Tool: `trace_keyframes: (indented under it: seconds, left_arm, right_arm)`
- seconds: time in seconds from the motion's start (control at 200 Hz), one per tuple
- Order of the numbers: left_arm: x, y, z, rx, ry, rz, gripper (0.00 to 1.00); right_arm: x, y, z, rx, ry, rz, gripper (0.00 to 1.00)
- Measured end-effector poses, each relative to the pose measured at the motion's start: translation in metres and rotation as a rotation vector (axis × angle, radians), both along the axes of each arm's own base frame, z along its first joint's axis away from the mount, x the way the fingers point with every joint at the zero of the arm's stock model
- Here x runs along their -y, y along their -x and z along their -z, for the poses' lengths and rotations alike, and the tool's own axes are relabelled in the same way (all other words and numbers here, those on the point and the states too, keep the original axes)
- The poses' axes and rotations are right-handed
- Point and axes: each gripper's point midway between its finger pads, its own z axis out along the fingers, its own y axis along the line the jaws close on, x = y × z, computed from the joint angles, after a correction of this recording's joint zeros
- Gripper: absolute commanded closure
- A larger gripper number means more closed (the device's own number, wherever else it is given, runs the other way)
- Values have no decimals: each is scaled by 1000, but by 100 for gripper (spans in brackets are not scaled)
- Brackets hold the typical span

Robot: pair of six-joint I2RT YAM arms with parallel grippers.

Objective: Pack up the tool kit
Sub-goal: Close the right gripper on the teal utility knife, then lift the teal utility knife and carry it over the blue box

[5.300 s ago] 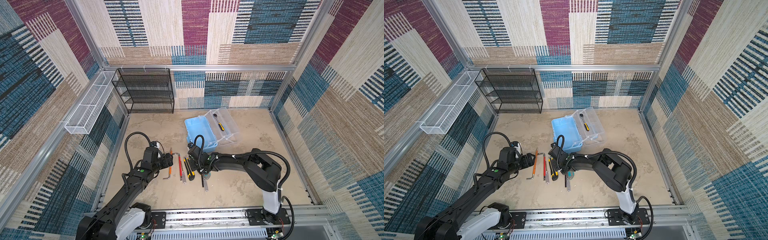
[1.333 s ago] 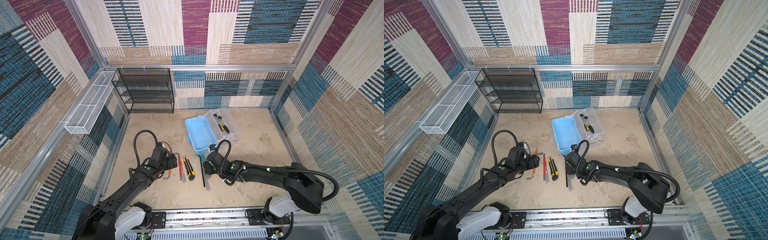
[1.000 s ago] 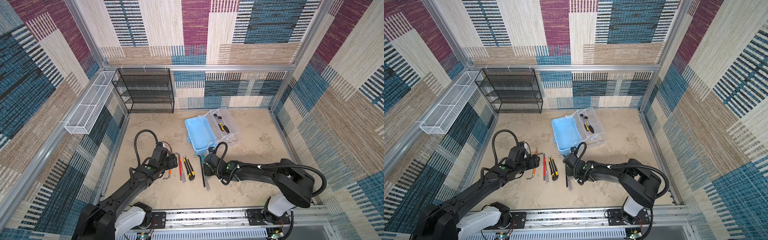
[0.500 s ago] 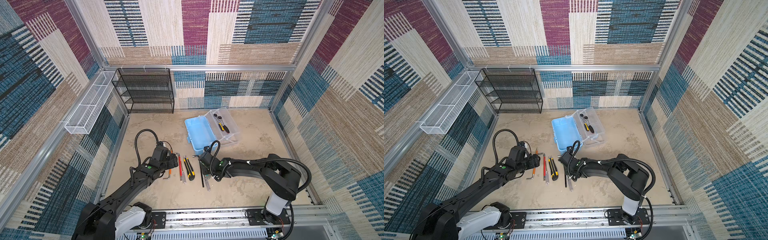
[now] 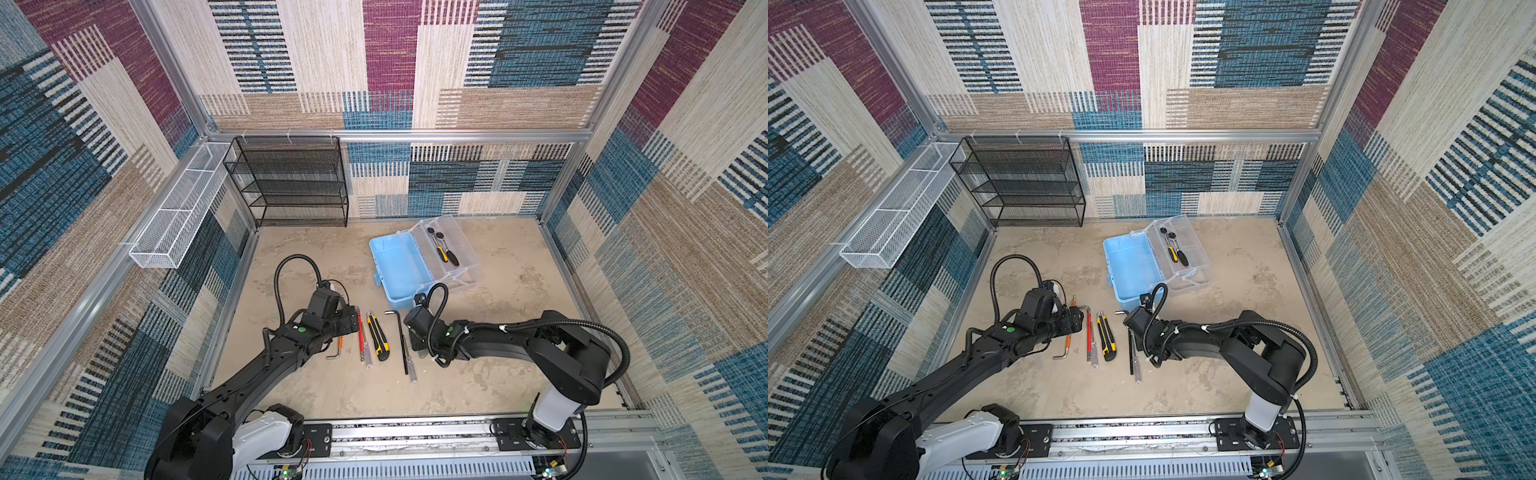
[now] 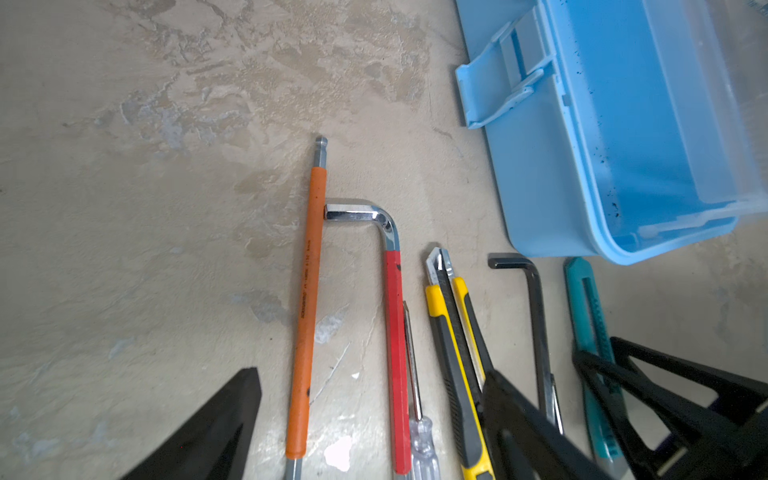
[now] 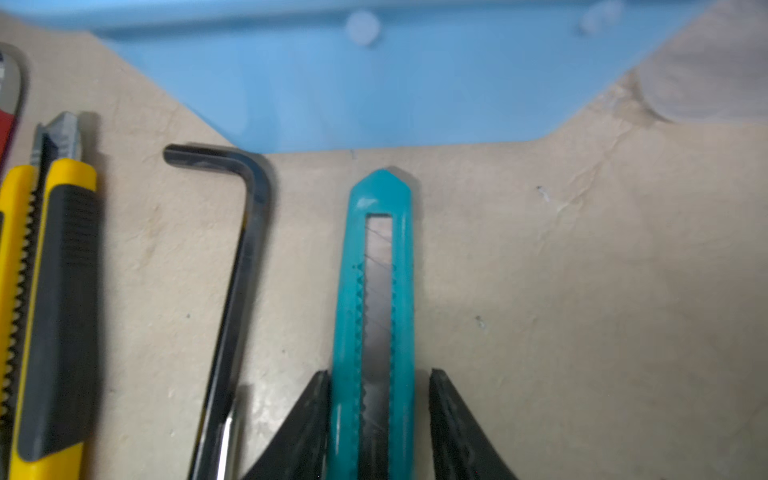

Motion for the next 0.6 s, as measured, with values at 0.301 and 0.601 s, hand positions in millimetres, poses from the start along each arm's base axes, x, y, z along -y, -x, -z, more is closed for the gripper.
trace_keyframes:
  seconds: [0.301, 0.601]
  left_arm:
    - [1, 3, -1, 0, -8, 12, 13]
    - [5, 2, -1, -7, -17, 33, 12]
  right_arm:
    - [30, 3, 0, -3, -26, 25, 66]
    - [48, 5, -3, -20, -36, 47, 74]
